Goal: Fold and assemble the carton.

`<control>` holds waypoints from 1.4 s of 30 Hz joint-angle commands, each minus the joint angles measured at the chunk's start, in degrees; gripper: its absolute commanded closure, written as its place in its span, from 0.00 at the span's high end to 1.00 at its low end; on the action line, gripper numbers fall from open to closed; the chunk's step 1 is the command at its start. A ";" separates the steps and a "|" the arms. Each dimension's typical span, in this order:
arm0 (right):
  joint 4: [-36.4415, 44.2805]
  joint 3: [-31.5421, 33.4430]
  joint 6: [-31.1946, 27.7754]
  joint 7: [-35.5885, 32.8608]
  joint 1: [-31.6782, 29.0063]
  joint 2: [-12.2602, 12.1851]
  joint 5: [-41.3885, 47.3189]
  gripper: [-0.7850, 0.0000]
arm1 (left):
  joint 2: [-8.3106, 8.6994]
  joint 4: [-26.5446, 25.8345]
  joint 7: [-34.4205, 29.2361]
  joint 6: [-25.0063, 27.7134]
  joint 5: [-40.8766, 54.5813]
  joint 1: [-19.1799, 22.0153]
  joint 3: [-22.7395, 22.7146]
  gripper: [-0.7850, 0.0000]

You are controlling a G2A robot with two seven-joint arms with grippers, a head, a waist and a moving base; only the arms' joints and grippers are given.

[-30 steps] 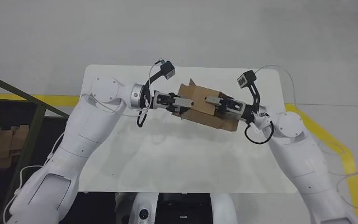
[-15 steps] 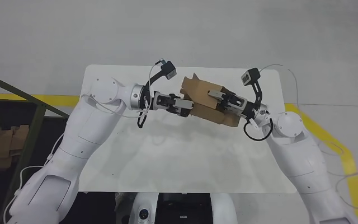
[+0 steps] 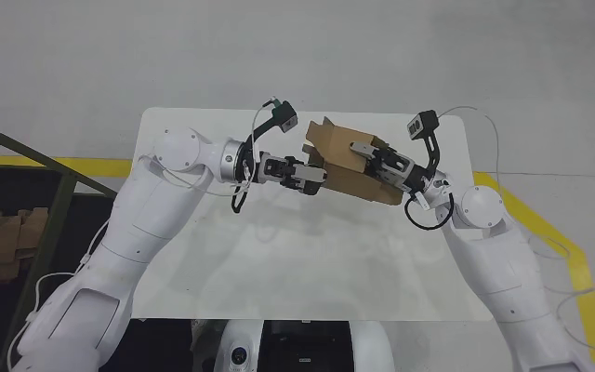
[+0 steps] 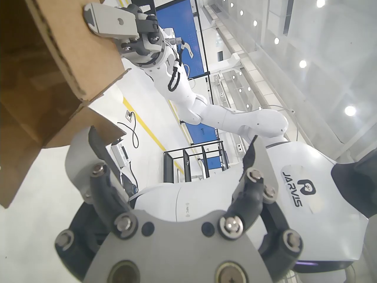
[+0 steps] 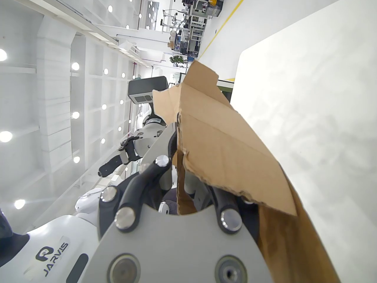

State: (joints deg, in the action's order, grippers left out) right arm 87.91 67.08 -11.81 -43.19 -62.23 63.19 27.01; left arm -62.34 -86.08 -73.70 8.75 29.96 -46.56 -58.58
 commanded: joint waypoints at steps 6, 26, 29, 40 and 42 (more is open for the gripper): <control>1.90 -0.15 0.44 1.68 -0.27 0.26 -1.03 0.00 | -0.69 0.84 0.13 -0.06 0.57 1.21 2.17 1.00; 3.24 -0.90 0.72 3.22 -1.13 0.99 -2.36 0.00 | -1.16 3.27 0.08 0.63 0.95 2.28 2.06 1.00; 3.31 -0.98 0.95 3.04 -1.13 1.07 -2.56 0.00 | -1.11 3.03 0.06 0.53 0.75 2.10 1.84 1.00; 3.60 -1.85 1.35 2.89 -1.28 1.47 -3.54 0.00 | -1.13 2.73 -0.14 0.25 0.55 1.94 1.57 1.00; 3.51 -2.00 1.50 2.89 -1.07 1.56 -3.62 0.00 | -1.13 2.74 -0.19 0.21 0.70 1.90 1.46 1.00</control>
State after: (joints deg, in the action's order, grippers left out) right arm 91.49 65.13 -10.38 -40.30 -63.41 64.71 23.42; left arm -63.47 -83.35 -73.89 8.98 30.54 -44.63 -57.06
